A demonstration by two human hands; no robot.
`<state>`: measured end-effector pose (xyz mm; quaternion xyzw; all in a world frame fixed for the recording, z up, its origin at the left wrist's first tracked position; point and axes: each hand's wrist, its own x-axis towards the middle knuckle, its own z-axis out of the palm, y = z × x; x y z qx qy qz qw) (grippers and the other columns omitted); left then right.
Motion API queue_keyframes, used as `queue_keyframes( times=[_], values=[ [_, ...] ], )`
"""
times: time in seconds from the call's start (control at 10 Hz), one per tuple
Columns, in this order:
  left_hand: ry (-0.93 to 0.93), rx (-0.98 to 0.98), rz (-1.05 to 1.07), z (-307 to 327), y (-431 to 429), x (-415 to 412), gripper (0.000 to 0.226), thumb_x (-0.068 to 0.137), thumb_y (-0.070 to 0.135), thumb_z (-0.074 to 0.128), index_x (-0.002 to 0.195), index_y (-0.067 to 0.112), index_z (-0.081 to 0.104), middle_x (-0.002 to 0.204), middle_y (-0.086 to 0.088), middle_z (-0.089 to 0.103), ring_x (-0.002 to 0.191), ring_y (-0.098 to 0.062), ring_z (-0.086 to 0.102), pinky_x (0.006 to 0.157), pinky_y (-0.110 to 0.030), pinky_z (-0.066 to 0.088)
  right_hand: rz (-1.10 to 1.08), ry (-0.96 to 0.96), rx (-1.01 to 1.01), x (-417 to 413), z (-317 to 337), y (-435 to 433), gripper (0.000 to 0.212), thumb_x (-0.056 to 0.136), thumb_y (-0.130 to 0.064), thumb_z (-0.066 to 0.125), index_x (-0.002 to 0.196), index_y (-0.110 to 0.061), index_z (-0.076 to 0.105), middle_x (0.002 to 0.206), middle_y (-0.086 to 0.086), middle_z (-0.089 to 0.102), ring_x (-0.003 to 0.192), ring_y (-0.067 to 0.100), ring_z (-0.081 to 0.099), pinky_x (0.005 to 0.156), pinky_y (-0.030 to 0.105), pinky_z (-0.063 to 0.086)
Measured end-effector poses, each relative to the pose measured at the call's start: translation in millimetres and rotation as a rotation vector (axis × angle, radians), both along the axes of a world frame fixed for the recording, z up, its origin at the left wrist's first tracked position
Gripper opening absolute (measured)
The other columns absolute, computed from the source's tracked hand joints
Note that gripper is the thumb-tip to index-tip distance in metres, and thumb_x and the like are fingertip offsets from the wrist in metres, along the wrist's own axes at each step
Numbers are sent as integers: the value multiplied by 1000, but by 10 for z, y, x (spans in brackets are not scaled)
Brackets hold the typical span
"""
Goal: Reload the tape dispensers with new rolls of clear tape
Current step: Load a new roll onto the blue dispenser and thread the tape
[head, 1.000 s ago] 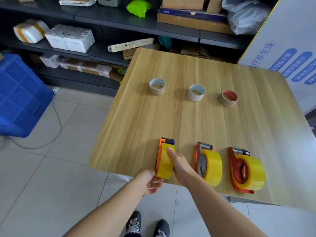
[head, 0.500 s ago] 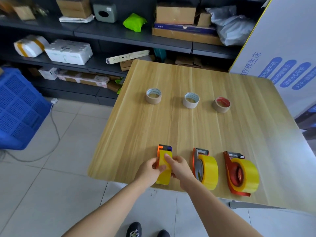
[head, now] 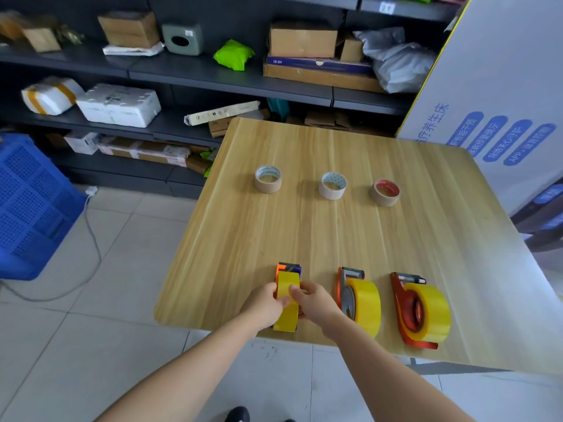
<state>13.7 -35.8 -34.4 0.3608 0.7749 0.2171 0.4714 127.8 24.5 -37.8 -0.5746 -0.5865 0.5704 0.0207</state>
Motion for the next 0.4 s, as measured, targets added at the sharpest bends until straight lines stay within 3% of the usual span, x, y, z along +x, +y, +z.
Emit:
queue_keyframes(
  times=[0.1, 0.2, 0.3, 0.4],
  values=[
    [16, -43, -51, 48, 16, -4, 22, 97, 34, 50, 111, 23, 61, 106, 0, 66, 95, -20, 62, 71, -27, 45, 88, -106, 128, 21, 144, -17, 53, 99, -41, 48, 143, -12, 40, 132, 9, 58, 104, 20, 58, 92, 33, 50],
    [141, -69, -138, 149, 27, -43, 21, 95, 36, 52, 78, 24, 55, 77, 4, 57, 68, -13, 53, 55, -24, 36, 190, -194, 208, 65, 255, 16, 53, 98, -41, 50, 142, -12, 41, 132, 9, 59, 115, 23, 57, 89, 31, 47],
    [326, -75, -218, 266, 68, -122, 38, 93, 37, 55, 62, 19, 43, 63, 4, 44, 63, -20, 46, 54, -27, 30, 273, -258, 253, 98, 342, 115, 58, 95, -44, 53, 143, -14, 40, 137, 8, 58, 120, 24, 56, 88, 30, 46],
    [423, -56, -294, 441, 128, -179, 28, 92, 36, 55, 72, 16, 58, 75, 0, 56, 77, -25, 56, 64, -29, 40, 346, -323, 327, 138, 450, 204, 56, 94, -45, 53, 141, -17, 42, 136, 7, 58, 121, 25, 56, 92, 32, 47]
  ],
)
